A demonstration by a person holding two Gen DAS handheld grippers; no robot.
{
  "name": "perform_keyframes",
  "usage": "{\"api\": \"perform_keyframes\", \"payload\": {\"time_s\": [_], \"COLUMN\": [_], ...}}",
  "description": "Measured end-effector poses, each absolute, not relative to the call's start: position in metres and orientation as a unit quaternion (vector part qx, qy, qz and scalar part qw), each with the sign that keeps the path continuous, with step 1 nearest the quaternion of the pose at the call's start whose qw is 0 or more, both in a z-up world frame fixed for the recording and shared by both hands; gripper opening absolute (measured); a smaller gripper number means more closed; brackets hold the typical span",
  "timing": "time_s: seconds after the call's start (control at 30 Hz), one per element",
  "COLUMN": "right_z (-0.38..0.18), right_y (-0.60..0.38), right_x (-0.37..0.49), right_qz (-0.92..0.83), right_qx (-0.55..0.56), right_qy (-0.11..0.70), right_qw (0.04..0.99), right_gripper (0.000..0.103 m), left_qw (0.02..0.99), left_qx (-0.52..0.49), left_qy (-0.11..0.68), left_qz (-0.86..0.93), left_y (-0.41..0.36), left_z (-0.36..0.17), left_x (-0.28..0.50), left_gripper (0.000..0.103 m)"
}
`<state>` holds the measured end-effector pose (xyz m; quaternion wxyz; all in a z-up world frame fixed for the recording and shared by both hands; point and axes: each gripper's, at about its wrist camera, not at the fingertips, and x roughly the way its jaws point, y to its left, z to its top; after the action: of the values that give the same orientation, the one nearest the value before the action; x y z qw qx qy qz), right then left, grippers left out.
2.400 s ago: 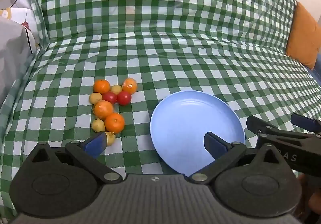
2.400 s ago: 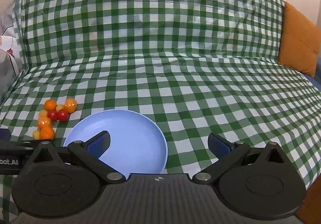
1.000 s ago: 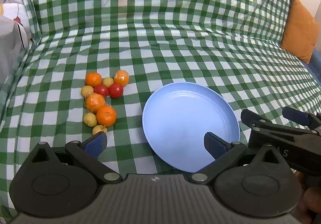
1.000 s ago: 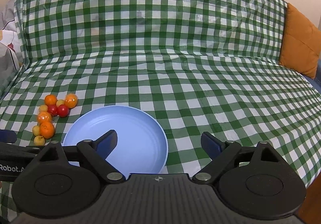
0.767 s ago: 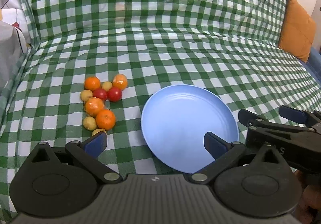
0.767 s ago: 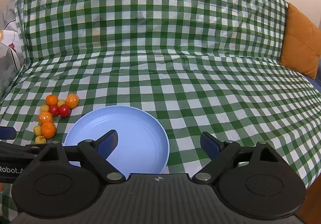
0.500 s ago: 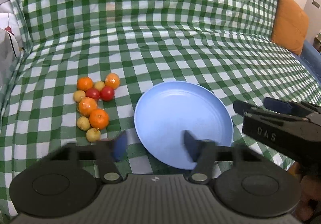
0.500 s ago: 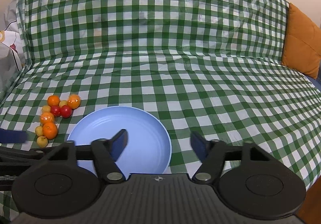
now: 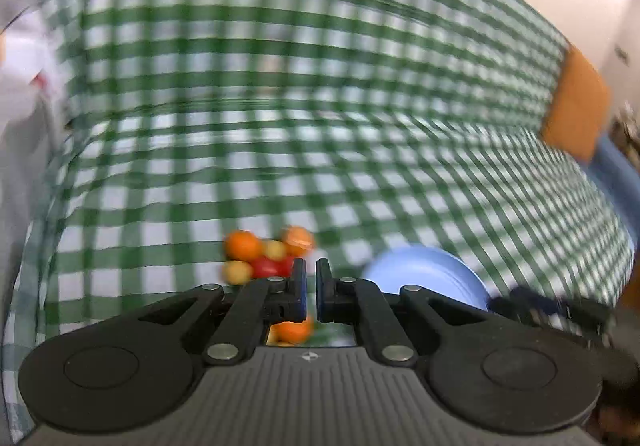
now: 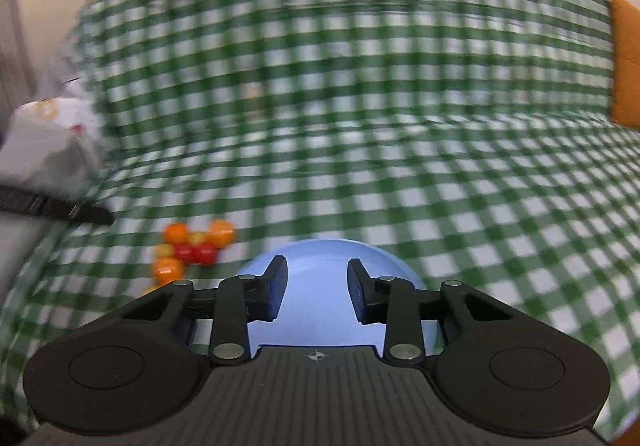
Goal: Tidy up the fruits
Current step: 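Grasp the plastic-wrapped orange with the left tool while the right tool approaches the small yellow fruit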
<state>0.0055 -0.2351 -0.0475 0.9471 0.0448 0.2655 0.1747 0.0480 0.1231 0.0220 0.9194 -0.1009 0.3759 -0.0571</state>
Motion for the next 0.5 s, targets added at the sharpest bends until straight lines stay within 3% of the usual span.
{"api": "perform_keyframes", "payload": {"time_s": [0.07,0.17,0.5], "right_z": [-0.051,-0.059,-0.083], "right_y": [-0.220,-0.197,-0.121], "right_x": [0.009,0.010,0.012], "right_qz": [0.196,0.232,0.329], "right_qx": [0.032,0.022,-0.036], "right_qy": [0.266,0.259,0.274], "right_qw": [0.943,0.937,0.903], "right_gripper": [0.035,0.035,0.035], "left_qw": [0.896,0.881,0.851], "left_qx": [-0.131,-0.195,-0.218], "left_qy": [0.424,0.432,0.477], "left_qz": [-0.008,0.002,-0.012], "left_y": [0.147,0.173,0.170], "left_z": [0.003,-0.013,-0.048], "left_x": [0.057,0.061,0.092], "left_gripper": [0.004,0.004,0.011]}}
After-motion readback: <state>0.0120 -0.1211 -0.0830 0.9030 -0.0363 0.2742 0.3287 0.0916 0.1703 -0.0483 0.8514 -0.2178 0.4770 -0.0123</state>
